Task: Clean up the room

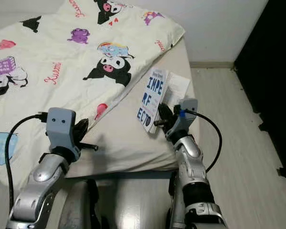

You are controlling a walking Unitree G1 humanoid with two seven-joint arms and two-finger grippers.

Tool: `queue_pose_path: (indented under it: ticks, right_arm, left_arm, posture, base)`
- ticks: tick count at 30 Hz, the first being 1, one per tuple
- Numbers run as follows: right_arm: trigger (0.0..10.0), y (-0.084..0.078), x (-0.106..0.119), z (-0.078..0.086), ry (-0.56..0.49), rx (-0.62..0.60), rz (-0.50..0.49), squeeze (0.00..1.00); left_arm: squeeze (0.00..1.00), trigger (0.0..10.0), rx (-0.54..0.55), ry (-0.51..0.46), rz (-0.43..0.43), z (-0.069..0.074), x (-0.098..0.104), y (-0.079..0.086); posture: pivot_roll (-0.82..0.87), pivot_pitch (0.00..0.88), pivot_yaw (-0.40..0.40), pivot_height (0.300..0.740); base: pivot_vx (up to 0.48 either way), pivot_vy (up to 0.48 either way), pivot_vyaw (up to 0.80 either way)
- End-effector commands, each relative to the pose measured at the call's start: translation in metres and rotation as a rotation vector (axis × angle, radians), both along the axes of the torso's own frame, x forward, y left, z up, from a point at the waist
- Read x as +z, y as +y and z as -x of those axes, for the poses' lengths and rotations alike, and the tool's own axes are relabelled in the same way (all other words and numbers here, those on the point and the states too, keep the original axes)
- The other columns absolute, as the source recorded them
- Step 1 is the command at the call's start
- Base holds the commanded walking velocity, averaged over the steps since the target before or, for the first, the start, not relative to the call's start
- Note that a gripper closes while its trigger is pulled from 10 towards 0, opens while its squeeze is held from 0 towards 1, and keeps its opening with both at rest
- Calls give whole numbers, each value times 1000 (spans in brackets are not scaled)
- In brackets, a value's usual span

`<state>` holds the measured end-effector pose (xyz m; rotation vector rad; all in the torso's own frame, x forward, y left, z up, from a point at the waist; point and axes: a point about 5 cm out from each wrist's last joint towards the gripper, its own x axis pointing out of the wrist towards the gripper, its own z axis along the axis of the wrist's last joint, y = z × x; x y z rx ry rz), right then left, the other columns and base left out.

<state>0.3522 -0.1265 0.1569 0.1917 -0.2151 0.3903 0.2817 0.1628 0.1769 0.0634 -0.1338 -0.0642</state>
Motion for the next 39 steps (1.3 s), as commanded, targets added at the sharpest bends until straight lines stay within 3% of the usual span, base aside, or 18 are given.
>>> queue_pose_path:
  ticks: [1,6,12,19,28,39]
  right_arm:
    - [10000,1,4,2,-21,5,9,0]
    - [10000,1,-10,5,54,-13,89,0]
    - [10000,-3,-15,8,62,-8,144,0]
    - [10000,-5,-16,13,62,5,139,0]
    - [10000,-6,-17,17,66,17,156,0]
    - [10000,-5,-16,17,61,20,182,0]
  left_arm:
    - [0,10000,14,18,6,1,-7,2]
    - [0,10000,16,38,0,2,-15,1]
    - [0,10000,25,47,-1,2,-20,3]
    - [0,10000,38,56,-12,1,-26,6]
    - [0,10000,42,49,-11,1,-30,6]
    - [0,10000,42,44,-5,-1,-32,6]
  posture:
    - [-9,248,-29,590]
    - [-14,245,-33,595]
    - [-17,245,-37,595]
    - [-24,243,-41,595]
    - [-34,230,-49,628]
    - [-38,217,-55,628]
  base:
    - [0,0,0]
    - [0,0,0]
    - [0,0,0]
    - [0,0,0]
    - [0,0,0]
    - [0,0,0]
